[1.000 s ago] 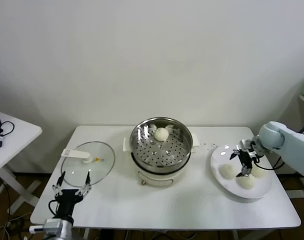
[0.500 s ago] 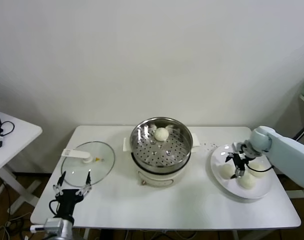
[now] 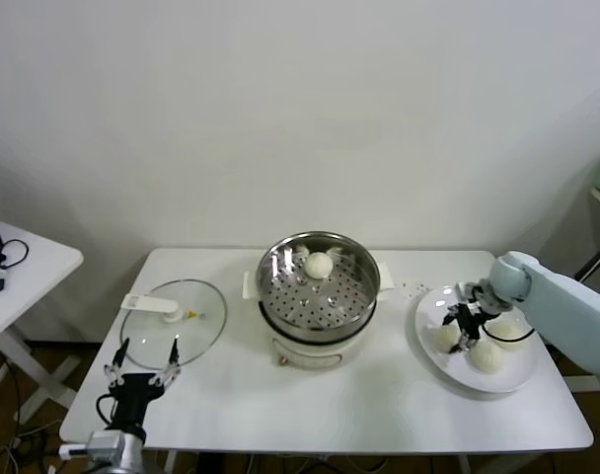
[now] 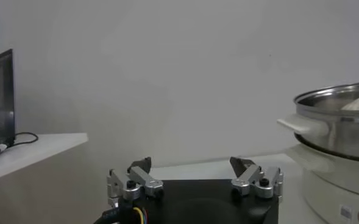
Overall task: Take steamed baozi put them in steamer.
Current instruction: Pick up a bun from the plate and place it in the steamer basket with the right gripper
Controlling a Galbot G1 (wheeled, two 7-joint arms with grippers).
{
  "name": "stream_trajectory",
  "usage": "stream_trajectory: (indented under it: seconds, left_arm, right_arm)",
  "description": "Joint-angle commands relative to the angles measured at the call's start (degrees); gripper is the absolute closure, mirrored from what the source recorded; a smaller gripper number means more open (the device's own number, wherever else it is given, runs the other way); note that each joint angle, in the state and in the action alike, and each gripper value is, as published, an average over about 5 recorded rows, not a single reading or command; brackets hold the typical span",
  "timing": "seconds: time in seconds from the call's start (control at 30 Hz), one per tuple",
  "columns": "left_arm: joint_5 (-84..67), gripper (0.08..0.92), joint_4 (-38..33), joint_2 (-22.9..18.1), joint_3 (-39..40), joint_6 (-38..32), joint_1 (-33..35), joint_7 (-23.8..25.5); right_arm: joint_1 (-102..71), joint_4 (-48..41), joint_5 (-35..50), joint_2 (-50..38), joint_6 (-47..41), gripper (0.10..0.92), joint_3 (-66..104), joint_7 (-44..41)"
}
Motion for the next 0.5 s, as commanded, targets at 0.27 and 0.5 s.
stream_trajectory:
  seconds: [0.27, 0.5]
  left_arm:
    - [0.00, 0.177, -0.50, 0.00, 0.08, -0.05, 0.15, 0.02]
    - [-0.03, 0.177, -0.86, -0.15, 0.44, -0.08, 0.11, 0.02]
  right_arm:
    - [7.47, 0.95, 6.94, -0.90, -1.29, 0.347, -5.42, -0.32]
    - [25.04, 2.00, 18.88, -0.92, -2.74, 0.347, -19.49, -0.78]
